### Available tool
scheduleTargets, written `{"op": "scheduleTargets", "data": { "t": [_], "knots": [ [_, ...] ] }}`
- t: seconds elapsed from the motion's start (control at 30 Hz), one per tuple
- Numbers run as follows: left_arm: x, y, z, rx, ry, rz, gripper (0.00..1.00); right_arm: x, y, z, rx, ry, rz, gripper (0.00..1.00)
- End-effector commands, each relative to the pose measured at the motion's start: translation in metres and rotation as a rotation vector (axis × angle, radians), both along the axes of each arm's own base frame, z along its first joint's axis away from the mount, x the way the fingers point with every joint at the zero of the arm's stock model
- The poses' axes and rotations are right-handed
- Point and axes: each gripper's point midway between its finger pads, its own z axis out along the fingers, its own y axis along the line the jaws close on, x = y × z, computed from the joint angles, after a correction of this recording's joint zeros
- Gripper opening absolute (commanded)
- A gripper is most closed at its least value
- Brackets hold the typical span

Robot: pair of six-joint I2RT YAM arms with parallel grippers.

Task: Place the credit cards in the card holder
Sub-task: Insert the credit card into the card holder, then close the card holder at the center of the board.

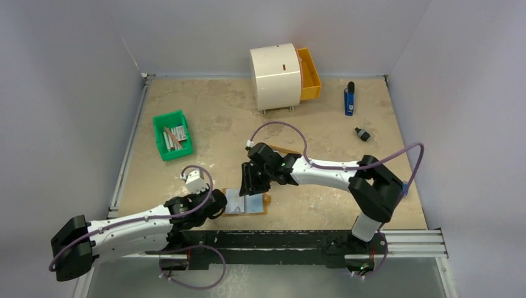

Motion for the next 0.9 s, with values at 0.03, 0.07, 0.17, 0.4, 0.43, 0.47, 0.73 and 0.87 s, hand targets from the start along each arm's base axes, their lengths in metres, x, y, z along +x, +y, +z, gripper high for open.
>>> {"op": "scheduleTargets", "data": {
  "t": [0.03,0.07,0.17,0.4,0.43,0.47,0.73,0.87],
  "knots": [
    [0.003,0.004,0.012,0.009,-0.024,0.016,0.04,0.001,-0.019,0.037,-0.02,-0.092,0.015,0.46],
    [0.003,0.005,0.014,0.012,-0.027,0.017,0.06,-0.002,-0.023,0.045,-0.013,-0.098,0.017,0.47],
    [0.003,0.011,0.024,0.034,-0.031,0.023,0.13,-0.001,-0.032,0.076,0.027,-0.183,0.035,0.51],
    [0.013,0.007,0.069,0.016,-0.115,-0.009,0.44,0.004,-0.088,0.113,0.036,-0.391,-0.065,0.54],
    [0.015,0.001,0.076,-0.004,-0.131,-0.029,0.49,0.008,-0.093,0.114,0.039,-0.427,-0.093,0.54],
    [0.017,-0.003,0.081,-0.013,-0.144,-0.039,0.52,0.014,-0.097,0.12,0.05,-0.491,-0.094,0.54],
    [0.027,-0.034,0.1,-0.115,-0.249,-0.148,0.55,0.005,-0.119,0.122,0.18,-0.547,-0.177,0.66],
    [0.026,-0.018,0.099,-0.106,-0.273,-0.108,0.58,-0.005,-0.116,0.098,0.087,-0.486,-0.074,0.77]
  ]
}}
